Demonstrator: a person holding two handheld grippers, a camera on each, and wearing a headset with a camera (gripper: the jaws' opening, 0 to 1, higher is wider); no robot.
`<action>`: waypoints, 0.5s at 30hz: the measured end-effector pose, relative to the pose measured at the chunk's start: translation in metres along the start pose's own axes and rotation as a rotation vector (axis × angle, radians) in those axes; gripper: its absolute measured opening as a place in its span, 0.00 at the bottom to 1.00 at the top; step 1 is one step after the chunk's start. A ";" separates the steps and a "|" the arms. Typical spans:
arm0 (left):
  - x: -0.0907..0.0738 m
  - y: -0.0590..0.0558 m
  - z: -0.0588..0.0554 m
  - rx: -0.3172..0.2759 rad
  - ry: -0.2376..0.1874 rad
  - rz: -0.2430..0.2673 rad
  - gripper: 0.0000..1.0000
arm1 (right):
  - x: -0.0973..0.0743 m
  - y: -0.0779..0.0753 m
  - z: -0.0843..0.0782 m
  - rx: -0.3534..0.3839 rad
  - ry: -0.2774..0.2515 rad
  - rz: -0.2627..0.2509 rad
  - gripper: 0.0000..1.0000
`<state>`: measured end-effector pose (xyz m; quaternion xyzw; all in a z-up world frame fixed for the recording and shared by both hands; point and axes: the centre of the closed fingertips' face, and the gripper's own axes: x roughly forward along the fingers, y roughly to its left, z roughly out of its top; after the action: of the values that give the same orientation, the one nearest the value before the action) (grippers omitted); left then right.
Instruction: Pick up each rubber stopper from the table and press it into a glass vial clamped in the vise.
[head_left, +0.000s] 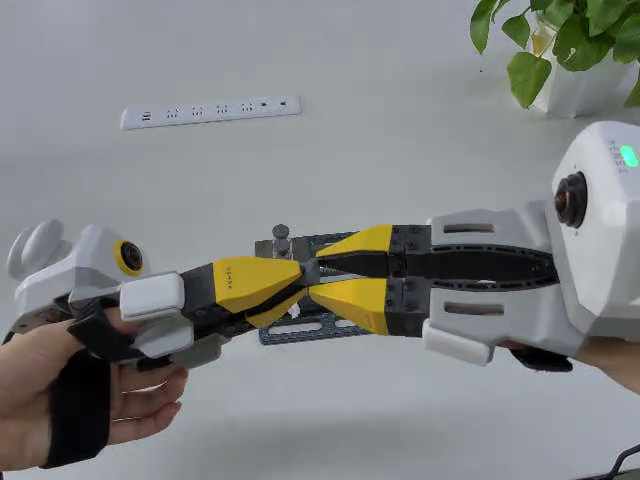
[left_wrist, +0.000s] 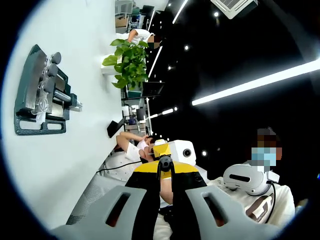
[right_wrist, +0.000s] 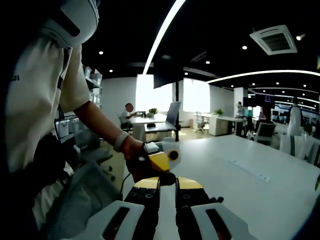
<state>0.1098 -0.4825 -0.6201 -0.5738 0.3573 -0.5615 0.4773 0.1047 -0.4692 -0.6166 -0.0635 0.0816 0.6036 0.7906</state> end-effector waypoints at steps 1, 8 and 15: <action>0.000 0.000 0.000 0.005 -0.001 0.000 0.04 | 0.000 0.000 0.000 0.006 0.002 0.000 0.06; 0.000 -0.002 -0.001 0.005 0.005 -0.011 0.04 | -0.002 0.001 0.002 0.034 -0.003 0.006 0.05; 0.000 -0.003 -0.002 0.021 0.008 -0.014 0.04 | -0.002 0.003 0.002 0.039 0.005 0.017 0.05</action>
<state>0.1076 -0.4817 -0.6172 -0.5690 0.3492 -0.5709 0.4780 0.1016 -0.4703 -0.6137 -0.0491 0.0959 0.6082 0.7864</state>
